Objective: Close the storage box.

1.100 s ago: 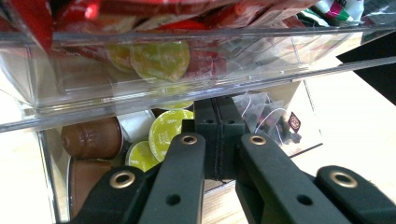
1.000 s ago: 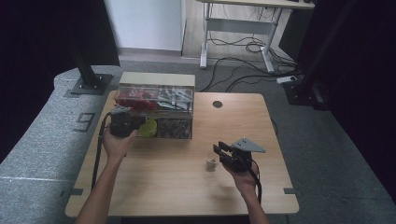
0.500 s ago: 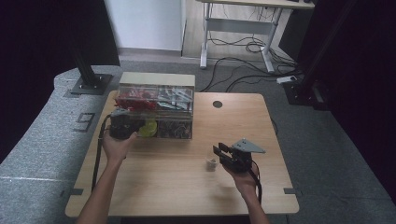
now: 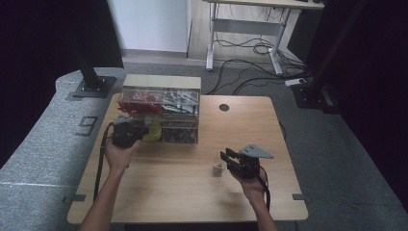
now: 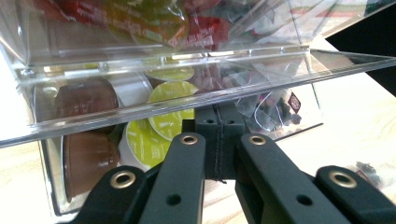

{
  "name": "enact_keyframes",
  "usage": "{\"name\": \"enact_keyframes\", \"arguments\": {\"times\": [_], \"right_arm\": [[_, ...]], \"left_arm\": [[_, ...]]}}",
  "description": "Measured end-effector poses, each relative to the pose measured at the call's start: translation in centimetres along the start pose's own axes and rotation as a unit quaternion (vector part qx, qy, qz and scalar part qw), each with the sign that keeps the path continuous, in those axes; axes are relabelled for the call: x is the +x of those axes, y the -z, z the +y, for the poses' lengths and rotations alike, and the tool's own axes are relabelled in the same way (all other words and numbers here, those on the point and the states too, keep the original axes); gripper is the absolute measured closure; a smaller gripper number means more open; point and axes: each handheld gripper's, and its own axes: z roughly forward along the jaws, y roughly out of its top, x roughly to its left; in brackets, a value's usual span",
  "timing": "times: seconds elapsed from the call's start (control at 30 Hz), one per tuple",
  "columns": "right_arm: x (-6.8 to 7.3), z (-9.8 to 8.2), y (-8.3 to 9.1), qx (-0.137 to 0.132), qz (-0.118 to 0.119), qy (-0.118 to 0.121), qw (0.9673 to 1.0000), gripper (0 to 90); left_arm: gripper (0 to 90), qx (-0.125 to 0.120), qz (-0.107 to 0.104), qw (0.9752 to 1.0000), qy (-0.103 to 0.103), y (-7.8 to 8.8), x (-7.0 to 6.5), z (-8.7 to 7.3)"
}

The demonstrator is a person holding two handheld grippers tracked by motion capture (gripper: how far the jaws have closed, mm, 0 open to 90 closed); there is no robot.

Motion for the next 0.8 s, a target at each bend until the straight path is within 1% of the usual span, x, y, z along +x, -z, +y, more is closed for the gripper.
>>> {"name": "enact_keyframes", "arguments": {"times": [0.2,0.53,0.63,0.67,0.8], "right_arm": [[0.0,-0.1,-0.1,0.003,-0.001,0.001,1.0,68.5],[-0.2,-0.4,-0.2,0.005,-0.004,-0.002,1.0,68.8],[-0.2,-0.4,-0.1,0.006,-0.004,-0.001,1.0,68.8],[-0.2,-0.4,-0.1,0.006,-0.004,-0.001,1.0,68.8],[-0.2,-0.5,-0.3,0.008,-0.005,-0.001,1.0,68.9]], "left_arm": [[90.0,0.006,-0.004,1.0,0.003,-0.3,0.1,-0.8],[90.0,0.013,-0.007,0.9999,0.006,-0.7,0.3,-1.6],[90.0,0.01,-0.01,0.9998,0.014,-0.8,0.4,-2.0],[90.0,0.013,-0.01,0.9998,0.011,-0.8,0.5,-2.1],[90.0,0.015,-0.011,0.9997,0.014,-0.9,0.6,-2.5]]}}
